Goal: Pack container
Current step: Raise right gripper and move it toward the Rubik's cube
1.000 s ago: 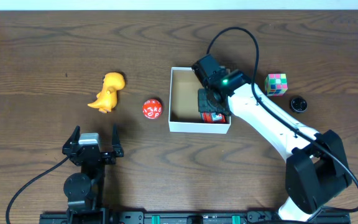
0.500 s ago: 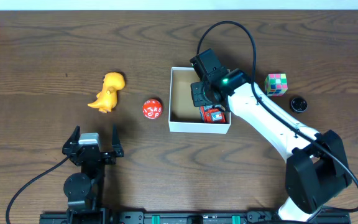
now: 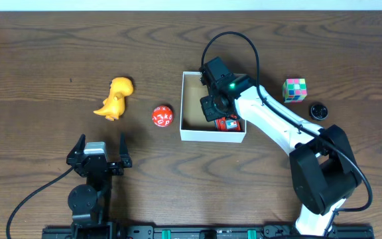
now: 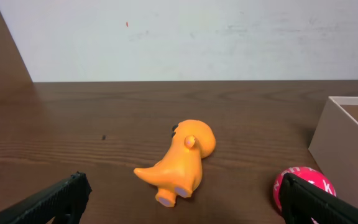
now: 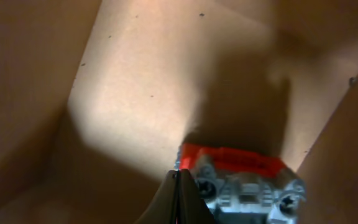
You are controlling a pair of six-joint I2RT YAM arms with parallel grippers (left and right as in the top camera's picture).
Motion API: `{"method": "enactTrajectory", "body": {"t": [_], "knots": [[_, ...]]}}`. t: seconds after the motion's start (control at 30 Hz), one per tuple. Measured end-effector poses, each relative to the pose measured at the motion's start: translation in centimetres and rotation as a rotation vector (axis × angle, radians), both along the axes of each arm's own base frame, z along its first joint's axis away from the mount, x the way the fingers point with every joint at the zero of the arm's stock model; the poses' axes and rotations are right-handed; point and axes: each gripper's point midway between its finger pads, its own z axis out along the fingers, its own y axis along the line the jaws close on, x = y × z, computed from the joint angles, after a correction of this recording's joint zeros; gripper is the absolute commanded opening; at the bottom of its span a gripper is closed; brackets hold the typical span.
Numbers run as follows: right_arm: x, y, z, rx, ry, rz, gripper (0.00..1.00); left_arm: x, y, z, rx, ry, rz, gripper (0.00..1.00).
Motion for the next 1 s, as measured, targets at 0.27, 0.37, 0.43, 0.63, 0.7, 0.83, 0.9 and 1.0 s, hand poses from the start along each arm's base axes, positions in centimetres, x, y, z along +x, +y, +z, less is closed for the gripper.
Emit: {"method": "enactTrajectory", "body": {"t": [0.27, 0.37, 0.43, 0.63, 0.7, 0.83, 0.9, 1.0], "knots": [[0.5, -2.8, -0.3, -0.064, 0.011, -0.048, 0.01, 0.0, 0.0, 0.0, 0.0, 0.0, 0.0, 0.98], [0.4, -3.5, -0.4, -0.08, 0.023, -0.06, 0.01, 0.0, 0.0, 0.0, 0.0, 0.0, 0.0, 0.98], [0.5, -3.6, -0.3, -0.082, 0.019, -0.064, 0.04, 0.0, 0.0, 0.0, 0.0, 0.0, 0.0, 0.98], [2.8, -2.4, 1.2, -0.035, -0.07, -0.066, 0.08, 0.0, 0.0, 0.0, 0.0, 0.0, 0.0, 0.98], [4.5, -1.5, 2.9, 0.004, -0.135, -0.068, 0.1, 0.0, 0.0, 0.0, 0.0, 0.0, 0.0, 0.98], [7.4, -0.3, 7.1, 0.056, -0.248, -0.079, 0.17, 0.0, 0.0, 0.0, 0.0, 0.0, 0.0, 0.98], [8.3, -0.9, 8.9, 0.035, -0.283, -0.101, 0.23, 0.0, 0.0, 0.0, 0.0, 0.0, 0.0, 0.98], [9.2, -3.6, 11.1, -0.039, -0.306, -0.161, 0.36, 0.0, 0.0, 0.0, 0.0, 0.0, 0.0, 0.98]]}}
